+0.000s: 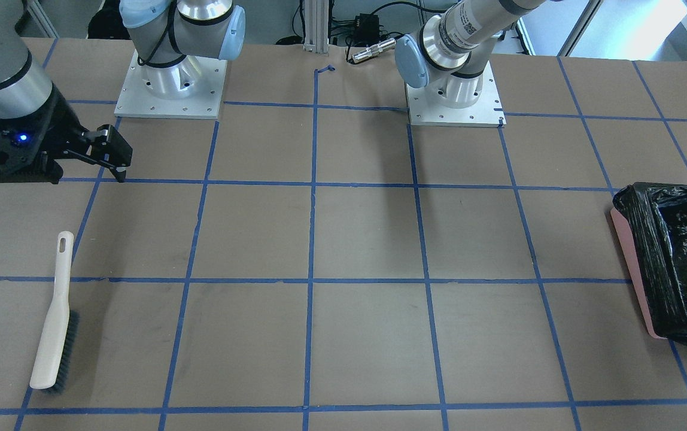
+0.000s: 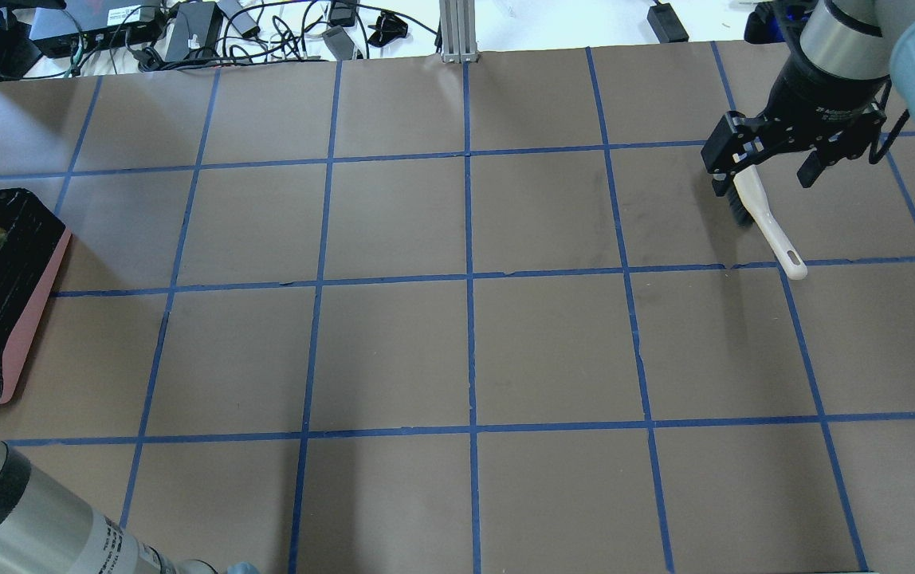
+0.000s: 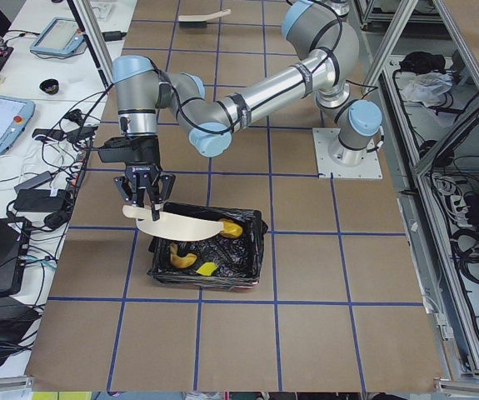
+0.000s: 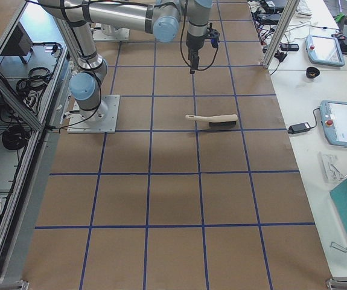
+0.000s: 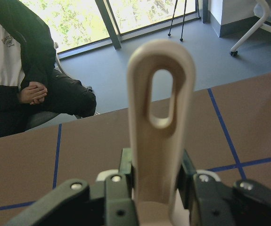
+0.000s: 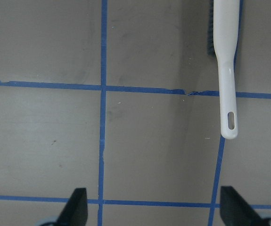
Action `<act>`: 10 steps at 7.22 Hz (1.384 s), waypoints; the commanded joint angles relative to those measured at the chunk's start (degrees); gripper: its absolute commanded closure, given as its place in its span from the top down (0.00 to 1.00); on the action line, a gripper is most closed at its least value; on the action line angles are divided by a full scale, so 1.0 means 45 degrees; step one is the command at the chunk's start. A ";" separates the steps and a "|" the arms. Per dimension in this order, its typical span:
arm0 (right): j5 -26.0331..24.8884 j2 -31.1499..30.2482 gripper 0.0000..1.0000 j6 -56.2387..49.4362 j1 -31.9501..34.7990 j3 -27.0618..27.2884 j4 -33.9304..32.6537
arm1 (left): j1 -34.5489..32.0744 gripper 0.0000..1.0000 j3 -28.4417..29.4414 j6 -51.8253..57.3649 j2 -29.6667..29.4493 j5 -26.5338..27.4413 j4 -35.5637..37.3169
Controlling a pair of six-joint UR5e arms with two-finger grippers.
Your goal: Sweep and dump trash into bin
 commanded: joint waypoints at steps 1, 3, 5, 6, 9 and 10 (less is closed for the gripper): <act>0.0032 -0.0350 1.00 0.0142 0.0790 -0.0247 0.0091 | 0.0015 0.00 0.0911 -0.0791 0.0188 -0.1392 -0.2362; 0.0090 -0.0369 1.00 0.0588 0.0831 -0.0735 0.0889 | -0.0237 0.00 0.0835 -0.2235 0.0637 -0.2566 -0.4044; 0.0130 -0.0641 1.00 0.0960 0.0831 -0.0757 0.0951 | -0.0705 0.00 0.0776 -0.3078 0.0930 -0.3366 -0.5197; 0.0285 -0.0682 1.00 0.0982 0.0831 -0.0757 0.0990 | -0.0746 0.00 0.0756 -0.3468 0.1048 -0.4049 -0.5590; 0.1448 -0.0604 1.00 0.1799 0.0831 -0.0737 0.0854 | -0.1369 0.00 0.0426 -0.5008 0.0971 -0.5650 -0.6258; 0.1477 -0.0546 1.00 0.1802 0.0831 -0.0718 0.0737 | -0.1623 0.00 0.0347 -0.5788 0.0855 -0.6121 -0.6258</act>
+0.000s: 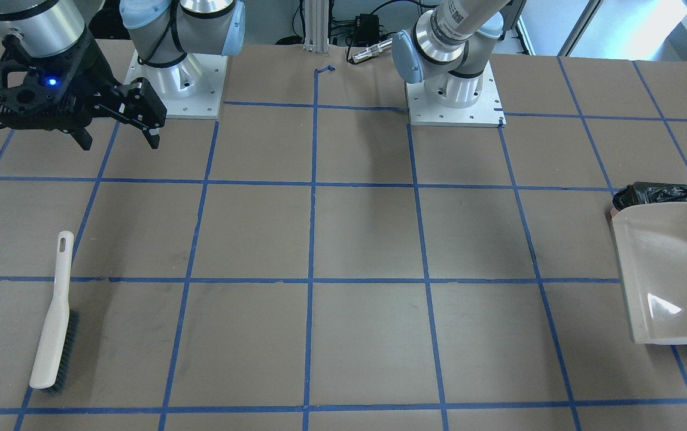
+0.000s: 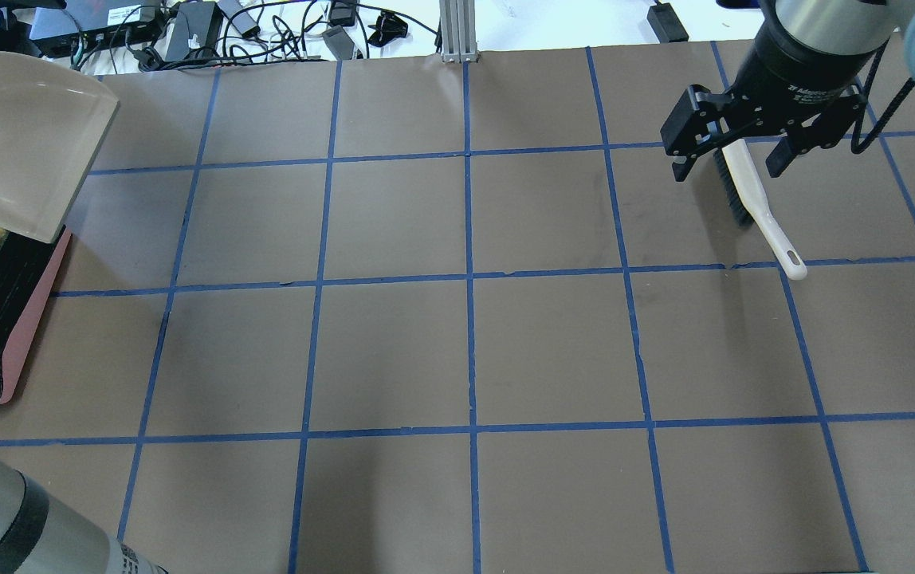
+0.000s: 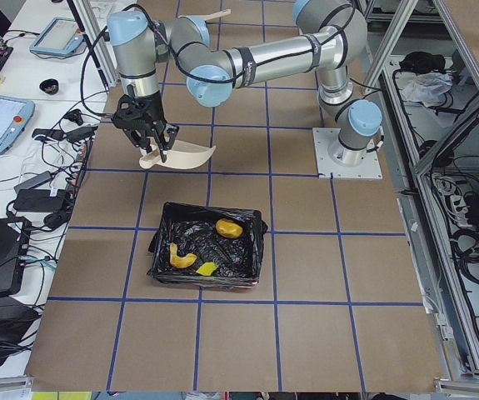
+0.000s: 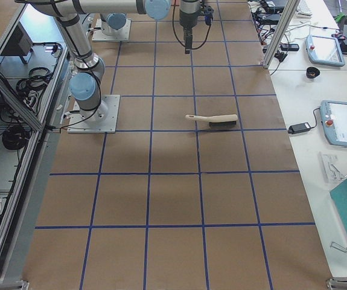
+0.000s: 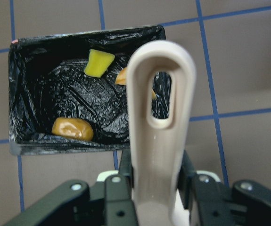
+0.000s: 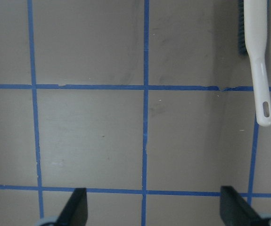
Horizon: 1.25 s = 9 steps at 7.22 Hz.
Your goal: Sweep and dump trash into bin
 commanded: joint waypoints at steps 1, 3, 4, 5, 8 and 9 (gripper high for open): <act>0.0339 0.0065 1.00 0.0166 0.0000 0.0131 -0.0477 | -0.0498 0.00 -0.0165 -0.1740 -0.0272 -0.0776 -0.0100; 0.0300 0.0104 1.00 0.0127 0.0020 0.0248 -0.0500 | -0.0889 0.00 -0.0146 -0.3517 -0.0779 -0.1226 -0.0120; -0.0358 0.0123 1.00 0.0127 0.0194 0.0249 -0.0500 | -0.1084 0.00 -0.0145 -0.4280 -0.1091 -0.1342 -0.0178; -0.0674 0.0162 1.00 0.0359 0.0698 0.0249 -0.0539 | -0.1260 0.00 -0.0068 -0.4849 -0.1287 -0.1672 -0.0179; -0.0697 0.0416 1.00 0.0812 0.0996 0.0249 -0.1047 | -0.2197 0.00 -0.0087 -0.6202 -0.2049 -0.2865 -0.0198; -0.0658 0.0455 1.00 0.0791 0.0996 0.0249 -0.1047 | -0.2296 0.00 -0.0067 -0.6047 -0.2341 -0.3234 -0.0179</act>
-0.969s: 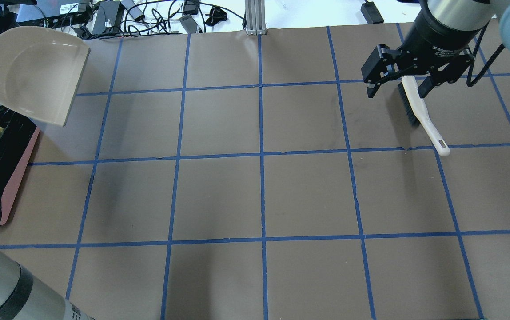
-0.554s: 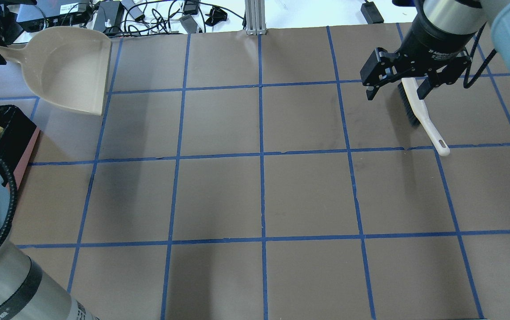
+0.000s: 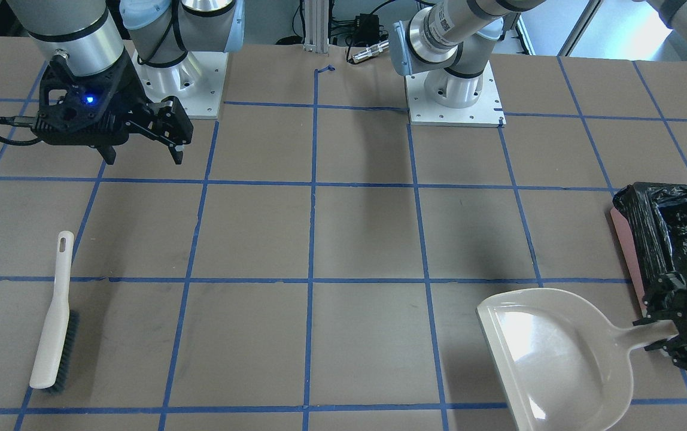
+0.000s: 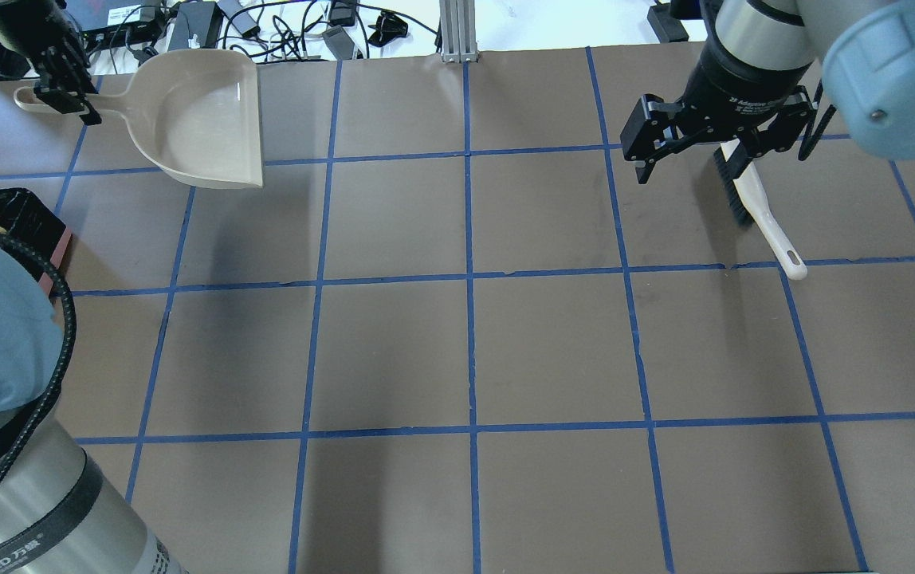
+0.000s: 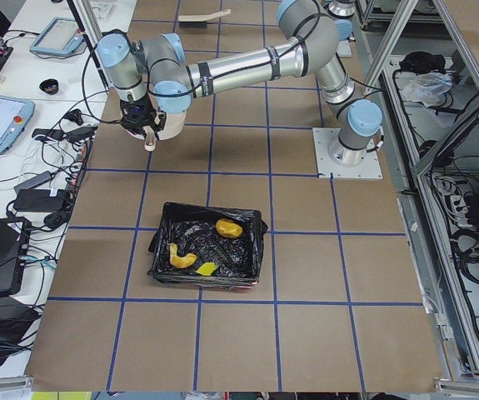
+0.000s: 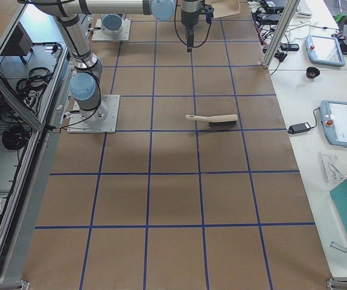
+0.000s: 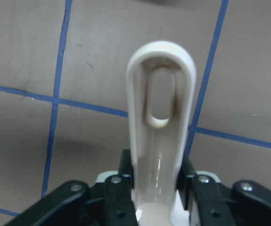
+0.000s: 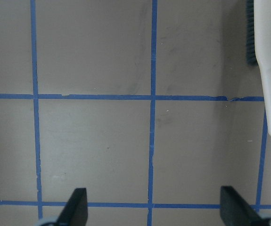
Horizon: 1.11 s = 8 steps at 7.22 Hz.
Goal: Sweep and dump trash into bin
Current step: 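Carry the beige dustpan with left gripper away from the bin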
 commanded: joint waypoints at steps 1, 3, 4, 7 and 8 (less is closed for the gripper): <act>0.0081 0.0072 1.00 -0.0037 0.0022 0.0001 -0.0075 | -0.0425 0.00 0.0017 0.0405 -0.0538 -0.0483 0.0104; 0.0023 0.0091 1.00 -0.0172 -0.0017 0.0020 -0.0154 | -0.0544 0.00 -0.0003 0.2002 -0.0754 -0.1399 0.0164; 0.0023 0.0130 1.00 -0.0560 -0.0036 0.0039 -0.0251 | -0.0583 0.00 -0.0119 0.2571 -0.0813 -0.1421 0.0145; 0.0120 0.0286 1.00 -0.0584 -0.0036 0.0078 -0.0252 | -0.0583 0.00 -0.0723 0.2597 -0.1067 -0.1304 0.1019; 0.0120 0.0384 1.00 -0.0603 -0.0036 0.0079 -0.0232 | -0.0564 0.00 -0.0803 0.2441 -0.1222 -0.1246 0.1139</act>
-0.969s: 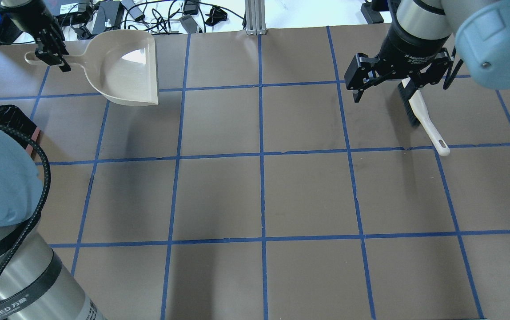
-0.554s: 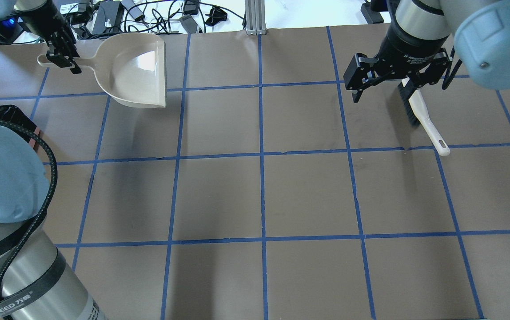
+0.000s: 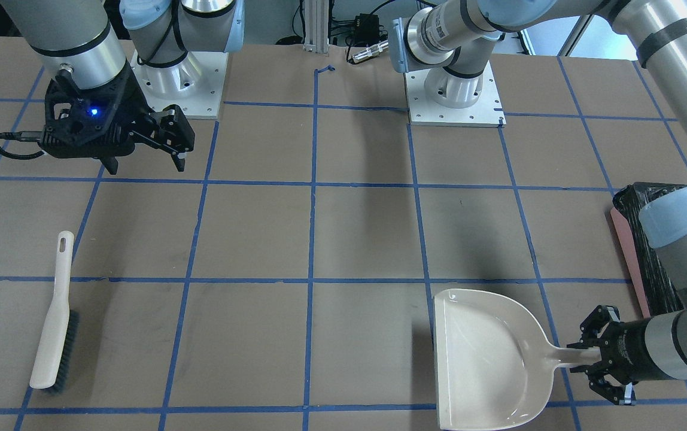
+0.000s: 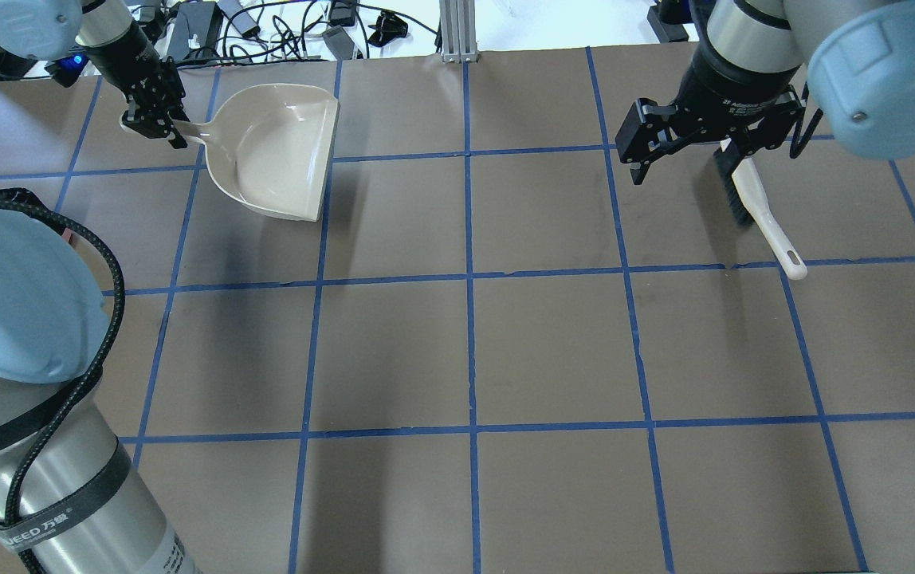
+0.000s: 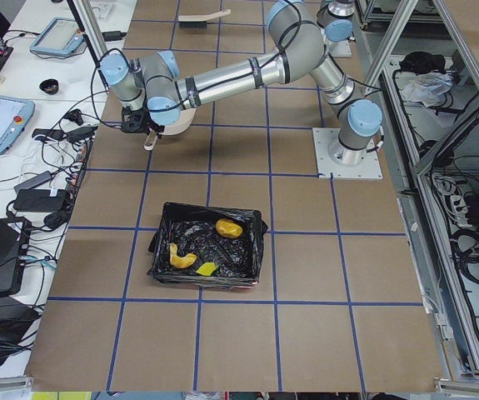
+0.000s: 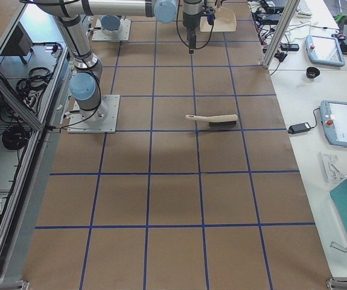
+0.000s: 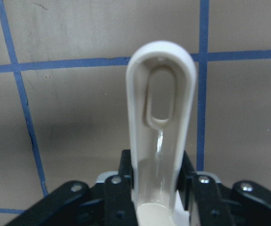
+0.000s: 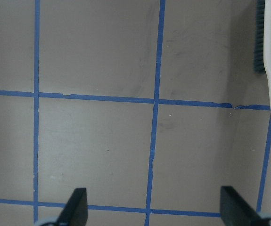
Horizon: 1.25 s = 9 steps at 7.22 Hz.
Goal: Sweep and dump trash into bin
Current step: 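Carry the beige dustpan with left gripper away from the bin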
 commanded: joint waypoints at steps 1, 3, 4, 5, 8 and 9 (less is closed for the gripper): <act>0.0034 0.0117 1.00 -0.0036 -0.0001 0.0028 0.0033 | 0.0015 0.00 -0.0204 -0.0507 -0.0294 0.0042 0.0273; -0.0141 0.0117 1.00 -0.0056 -0.0001 0.0106 0.0034 | -0.0004 0.00 -0.0921 -0.0531 -0.0179 0.0448 0.0254; -0.0142 0.0117 1.00 0.0003 -0.0001 0.0106 0.0014 | -0.0004 0.00 -0.1546 -0.0395 -0.0062 0.0703 0.0699; -0.0103 0.0117 1.00 -0.0016 -0.0021 0.0106 -0.0005 | -0.0004 0.00 -0.1726 -0.0587 -0.0061 0.0667 0.1206; -0.0142 0.0059 1.00 0.0003 -0.0060 0.0067 0.0014 | -0.0179 0.00 -0.1825 -0.1136 -0.0003 0.0628 0.1075; -0.0142 0.0059 1.00 0.0003 -0.0060 0.0086 -0.0005 | -0.0180 0.00 -0.2154 -0.1077 0.0114 0.0686 0.1074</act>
